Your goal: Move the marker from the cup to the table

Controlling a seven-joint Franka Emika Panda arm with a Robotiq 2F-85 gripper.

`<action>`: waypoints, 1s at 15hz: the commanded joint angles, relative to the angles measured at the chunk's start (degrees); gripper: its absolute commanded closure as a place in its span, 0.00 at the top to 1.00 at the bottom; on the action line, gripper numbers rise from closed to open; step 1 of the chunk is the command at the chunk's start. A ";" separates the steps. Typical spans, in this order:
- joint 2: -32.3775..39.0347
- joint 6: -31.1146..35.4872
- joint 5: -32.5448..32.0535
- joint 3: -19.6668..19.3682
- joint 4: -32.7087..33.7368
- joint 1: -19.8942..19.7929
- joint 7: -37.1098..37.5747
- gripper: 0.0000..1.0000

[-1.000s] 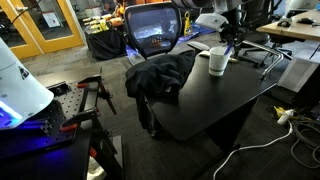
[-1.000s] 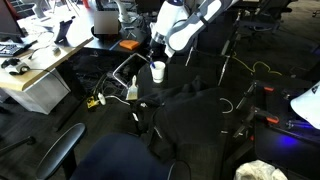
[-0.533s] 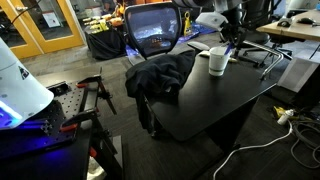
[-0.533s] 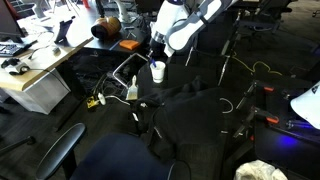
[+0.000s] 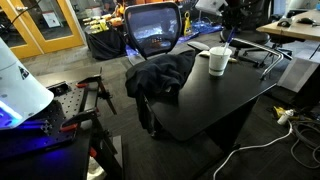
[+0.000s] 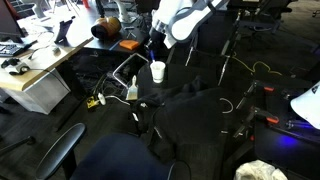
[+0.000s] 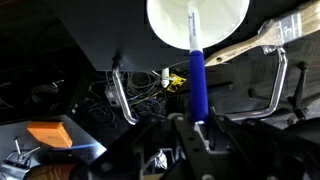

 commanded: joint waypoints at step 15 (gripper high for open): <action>-25.74 11.53 -5.03 -21.30 -28.24 17.41 9.66 0.02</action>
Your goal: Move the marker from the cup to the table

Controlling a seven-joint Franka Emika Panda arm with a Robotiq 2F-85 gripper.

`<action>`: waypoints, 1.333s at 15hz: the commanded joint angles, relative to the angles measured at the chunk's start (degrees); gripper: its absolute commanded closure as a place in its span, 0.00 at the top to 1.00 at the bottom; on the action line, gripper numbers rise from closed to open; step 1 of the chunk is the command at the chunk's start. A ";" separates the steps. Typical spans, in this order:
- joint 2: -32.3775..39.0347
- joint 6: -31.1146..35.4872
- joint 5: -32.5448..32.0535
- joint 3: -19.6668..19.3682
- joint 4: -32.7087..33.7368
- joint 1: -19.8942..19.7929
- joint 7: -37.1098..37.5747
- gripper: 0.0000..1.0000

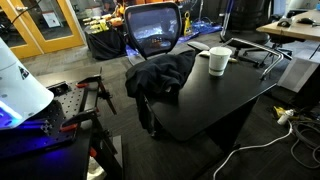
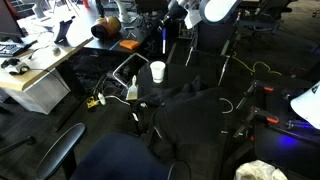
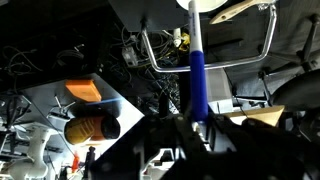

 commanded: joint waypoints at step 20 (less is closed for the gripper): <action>10.92 -21.68 7.04 12.83 10.43 -19.17 -8.15 0.02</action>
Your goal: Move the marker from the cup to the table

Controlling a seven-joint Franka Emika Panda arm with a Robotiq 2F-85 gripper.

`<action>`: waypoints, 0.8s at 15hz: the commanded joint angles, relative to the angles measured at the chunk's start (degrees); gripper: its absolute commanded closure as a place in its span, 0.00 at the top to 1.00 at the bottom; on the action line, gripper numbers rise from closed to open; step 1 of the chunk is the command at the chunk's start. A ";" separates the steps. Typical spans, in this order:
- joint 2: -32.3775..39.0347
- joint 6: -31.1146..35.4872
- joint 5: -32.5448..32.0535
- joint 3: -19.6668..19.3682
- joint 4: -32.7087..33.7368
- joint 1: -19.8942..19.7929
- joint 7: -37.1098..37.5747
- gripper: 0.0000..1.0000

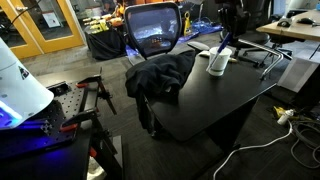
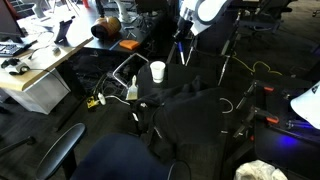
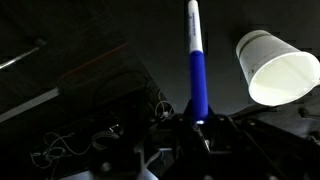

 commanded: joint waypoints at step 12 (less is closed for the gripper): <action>23.28 -20.63 4.33 7.53 31.25 -7.51 -5.62 0.02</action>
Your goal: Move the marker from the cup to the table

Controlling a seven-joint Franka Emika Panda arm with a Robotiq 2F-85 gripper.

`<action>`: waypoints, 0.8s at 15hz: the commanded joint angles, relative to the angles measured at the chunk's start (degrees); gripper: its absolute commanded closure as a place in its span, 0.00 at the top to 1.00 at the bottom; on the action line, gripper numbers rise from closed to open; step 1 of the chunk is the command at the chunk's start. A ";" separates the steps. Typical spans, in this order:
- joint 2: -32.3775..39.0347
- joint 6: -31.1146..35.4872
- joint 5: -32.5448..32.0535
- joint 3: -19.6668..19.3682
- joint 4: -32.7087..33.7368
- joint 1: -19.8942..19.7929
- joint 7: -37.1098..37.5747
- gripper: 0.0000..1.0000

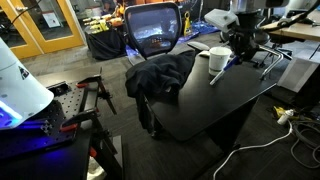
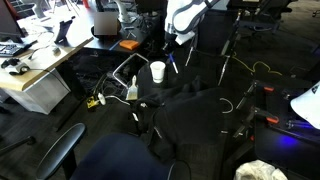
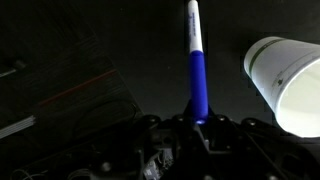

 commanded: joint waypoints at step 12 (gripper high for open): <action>14.85 -12.97 1.36 0.29 21.32 -2.05 -0.28 0.02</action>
